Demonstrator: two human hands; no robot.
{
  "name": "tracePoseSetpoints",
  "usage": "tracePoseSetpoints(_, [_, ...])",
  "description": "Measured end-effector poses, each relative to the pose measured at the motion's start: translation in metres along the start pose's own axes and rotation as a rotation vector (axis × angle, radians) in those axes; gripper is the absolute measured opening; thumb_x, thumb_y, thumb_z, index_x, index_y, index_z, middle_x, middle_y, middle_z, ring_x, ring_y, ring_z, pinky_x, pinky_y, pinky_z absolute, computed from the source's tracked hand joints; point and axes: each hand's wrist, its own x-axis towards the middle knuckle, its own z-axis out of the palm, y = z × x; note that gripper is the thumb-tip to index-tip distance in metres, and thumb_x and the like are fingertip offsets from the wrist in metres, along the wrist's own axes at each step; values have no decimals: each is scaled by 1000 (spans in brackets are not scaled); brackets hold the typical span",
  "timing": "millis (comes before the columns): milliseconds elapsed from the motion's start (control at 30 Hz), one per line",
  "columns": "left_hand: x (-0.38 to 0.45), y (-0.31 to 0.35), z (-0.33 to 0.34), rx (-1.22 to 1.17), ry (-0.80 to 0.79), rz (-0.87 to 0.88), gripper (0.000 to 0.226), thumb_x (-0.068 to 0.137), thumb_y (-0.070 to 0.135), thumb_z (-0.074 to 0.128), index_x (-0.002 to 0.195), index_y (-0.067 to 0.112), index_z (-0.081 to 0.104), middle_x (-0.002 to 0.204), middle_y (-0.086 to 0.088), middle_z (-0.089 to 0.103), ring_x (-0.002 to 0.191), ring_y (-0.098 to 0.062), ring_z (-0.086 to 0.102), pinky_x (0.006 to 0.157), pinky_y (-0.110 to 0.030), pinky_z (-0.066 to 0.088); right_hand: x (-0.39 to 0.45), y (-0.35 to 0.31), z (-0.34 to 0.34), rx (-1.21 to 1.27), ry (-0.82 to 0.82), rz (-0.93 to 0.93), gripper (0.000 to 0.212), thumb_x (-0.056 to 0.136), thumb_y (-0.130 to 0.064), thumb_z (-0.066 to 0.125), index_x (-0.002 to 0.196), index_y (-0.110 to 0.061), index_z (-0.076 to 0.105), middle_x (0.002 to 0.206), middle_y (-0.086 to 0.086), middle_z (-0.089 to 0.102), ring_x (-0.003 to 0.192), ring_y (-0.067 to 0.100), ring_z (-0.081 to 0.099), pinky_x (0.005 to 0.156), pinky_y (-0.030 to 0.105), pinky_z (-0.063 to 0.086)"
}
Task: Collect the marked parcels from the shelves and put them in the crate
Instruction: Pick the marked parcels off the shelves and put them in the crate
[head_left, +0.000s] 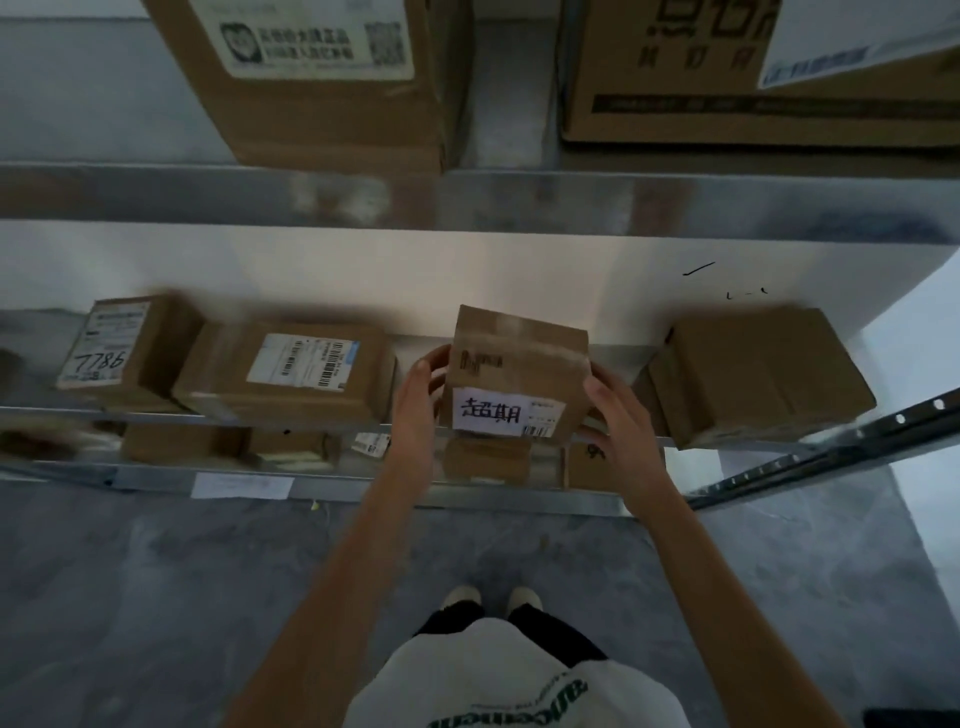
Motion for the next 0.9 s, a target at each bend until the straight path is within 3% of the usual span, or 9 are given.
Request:
tracePoseSetpoints(67, [0, 5, -2, 41, 1, 25, 31, 101, 38, 37, 118, 27, 61, 117, 0, 65, 107, -18, 62, 76, -28, 52, -3, -1, 2, -5, 6, -13, 33, 95, -26, 55, 127, -21, 56, 115, -1, 68, 106, 18, 66, 85, 39, 57])
tracePoseSetpoints(133, [1, 8, -3, 69, 1, 15, 30, 99, 41, 41, 116, 26, 61, 119, 1, 63, 105, -13, 59, 69, -20, 44, -3, -1, 4, -17, 6, -5, 35, 94, -21, 58, 128, -16, 57, 114, 3, 69, 107, 22, 66, 85, 40, 57])
tracePoseSetpoints(300, [4, 10, -7, 121, -13, -20, 38, 96, 50, 44, 118, 24, 60, 127, -2, 57, 107, -12, 58, 66, -16, 39, -1, -5, 8, -93, -19, -53, 39, 94, -16, 58, 133, -14, 56, 117, 6, 69, 107, 19, 66, 82, 29, 58])
tracePoseSetpoints(367, [3, 13, -8, 123, -25, -12, 34, 98, 48, 40, 114, 25, 59, 116, 0, 61, 97, -7, 59, 61, -13, 41, 1, -6, 10, -99, 1, -65, 40, 93, -19, 60, 132, -14, 57, 116, 4, 69, 108, 18, 66, 81, 26, 58])
tracePoseSetpoints(433, [0, 15, -11, 118, -47, 12, 34, 99, 44, 38, 117, 21, 57, 106, 3, 63, 87, -3, 59, 55, -9, 43, 1, -5, 14, -84, 16, -61, 39, 92, -21, 61, 130, -15, 58, 115, 4, 69, 108, 19, 66, 84, 29, 57])
tracePoseSetpoints(533, [-2, 12, -15, 81, -65, 45, 38, 99, 43, 41, 122, 16, 53, 103, 0, 66, 87, -10, 62, 56, -10, 47, -2, -4, 21, -43, 30, -42, 37, 93, -24, 60, 129, -14, 59, 115, 5, 70, 108, 19, 66, 88, 35, 56])
tracePoseSetpoints(667, [1, 14, -16, 87, -60, 95, 39, 101, 36, 39, 123, 7, 52, 95, -1, 64, 83, -13, 62, 55, -8, 49, -7, -1, 31, -31, 52, -47, 34, 95, -27, 56, 126, -16, 62, 112, 1, 71, 105, 16, 67, 79, 27, 58])
tracePoseSetpoints(800, [0, 18, -15, 131, -74, 146, 43, 103, 36, 29, 127, 11, 55, 93, 5, 64, 74, 3, 63, 53, -3, 45, -14, 1, 40, -28, 90, -48, 26, 95, -27, 57, 119, -24, 65, 107, -3, 72, 103, 15, 68, 78, 27, 58])
tracePoseSetpoints(900, [-3, 17, -16, 150, -115, 128, 50, 103, 38, 24, 126, 8, 57, 91, 8, 64, 73, 4, 63, 52, -3, 45, -21, 1, 46, -41, 144, -64, 22, 96, -29, 55, 114, -26, 67, 108, -3, 72, 103, 14, 67, 84, 29, 56])
